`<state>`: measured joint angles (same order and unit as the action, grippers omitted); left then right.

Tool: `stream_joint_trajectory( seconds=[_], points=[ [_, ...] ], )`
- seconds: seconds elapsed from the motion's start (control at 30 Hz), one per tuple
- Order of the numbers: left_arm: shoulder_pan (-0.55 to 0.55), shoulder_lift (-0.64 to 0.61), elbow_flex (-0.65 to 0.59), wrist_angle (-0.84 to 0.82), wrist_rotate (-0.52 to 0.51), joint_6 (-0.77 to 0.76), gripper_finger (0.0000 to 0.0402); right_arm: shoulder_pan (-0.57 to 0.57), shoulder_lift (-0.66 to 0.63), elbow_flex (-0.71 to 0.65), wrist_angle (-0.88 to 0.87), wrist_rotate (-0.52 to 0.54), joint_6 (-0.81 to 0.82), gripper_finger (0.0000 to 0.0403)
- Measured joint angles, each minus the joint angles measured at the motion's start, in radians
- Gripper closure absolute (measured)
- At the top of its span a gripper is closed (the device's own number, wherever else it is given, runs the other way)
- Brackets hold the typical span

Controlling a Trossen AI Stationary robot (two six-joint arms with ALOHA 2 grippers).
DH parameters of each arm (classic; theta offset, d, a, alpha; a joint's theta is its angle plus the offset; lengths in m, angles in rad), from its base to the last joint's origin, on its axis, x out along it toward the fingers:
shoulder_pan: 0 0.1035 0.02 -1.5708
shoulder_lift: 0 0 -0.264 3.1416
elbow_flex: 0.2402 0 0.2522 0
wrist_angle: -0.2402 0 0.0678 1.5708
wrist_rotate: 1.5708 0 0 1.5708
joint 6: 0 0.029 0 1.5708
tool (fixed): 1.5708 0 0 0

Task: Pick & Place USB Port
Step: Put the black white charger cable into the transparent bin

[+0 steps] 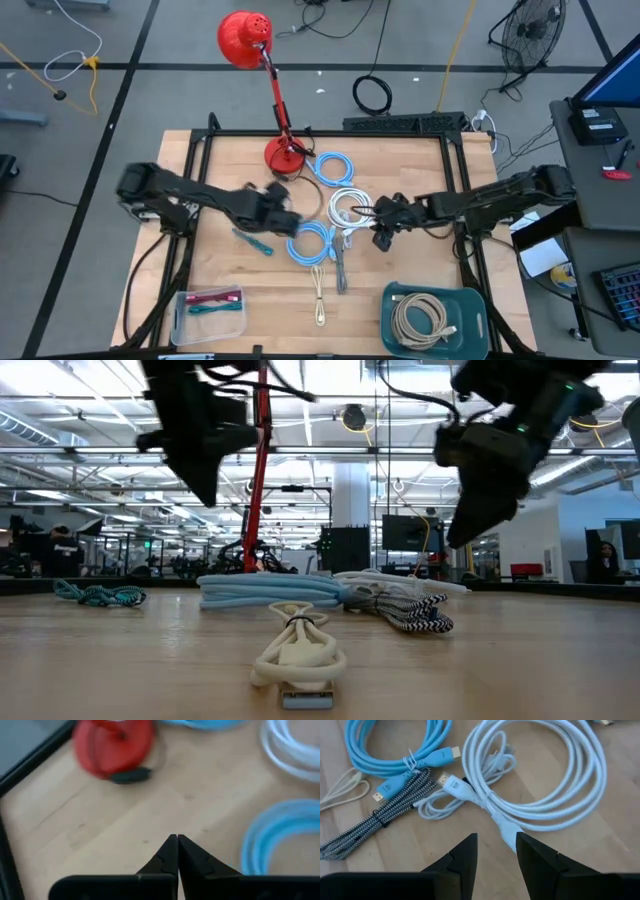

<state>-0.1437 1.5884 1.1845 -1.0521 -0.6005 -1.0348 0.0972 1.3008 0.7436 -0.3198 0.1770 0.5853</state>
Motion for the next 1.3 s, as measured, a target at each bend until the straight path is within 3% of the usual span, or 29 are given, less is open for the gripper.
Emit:
stream_joint_trajectory(
  seconds=[0.27, 0.37, 0.5, 0.8, 1.0, 1.3],
  points=[
    [0.033, -0.308, -0.124, 0.001, -0.114, -0.105, 0.0365, 0.035, 0.24, 0.36, -0.385, -0.034, 0.046, 0.0275],
    [0.033, -0.375, -0.138, 0.003, -0.215, -0.137, 0.0359, 0.056, 0.31, 0.484, -0.538, -0.048, 0.108, 0.0275],
    [0.032, -0.406, -0.153, 0.006, -0.306, -0.145, 0.0357, 0.088, 0.384, 0.621, -0.651, -0.153, 0.183, 0.0275],
    [0.054, -0.384, -0.163, 0.01, -0.395, -0.058, 0.0357, 0.172, 0.489, 0.713, -0.497, -0.423, 0.505, 0.0275],
    [0.069, -0.383, -0.163, 0.01, -0.399, -0.013, 0.0357, 0.212, 0.614, 0.712, -0.478, -0.56, 0.598, 0.0275],
    [0.089, -0.383, -0.163, 0.089, -0.43, 0.129, 0.0357, 0.143, 0.66, 0.712, -0.381, -0.571, 0.562, 0.0275]
  ],
)
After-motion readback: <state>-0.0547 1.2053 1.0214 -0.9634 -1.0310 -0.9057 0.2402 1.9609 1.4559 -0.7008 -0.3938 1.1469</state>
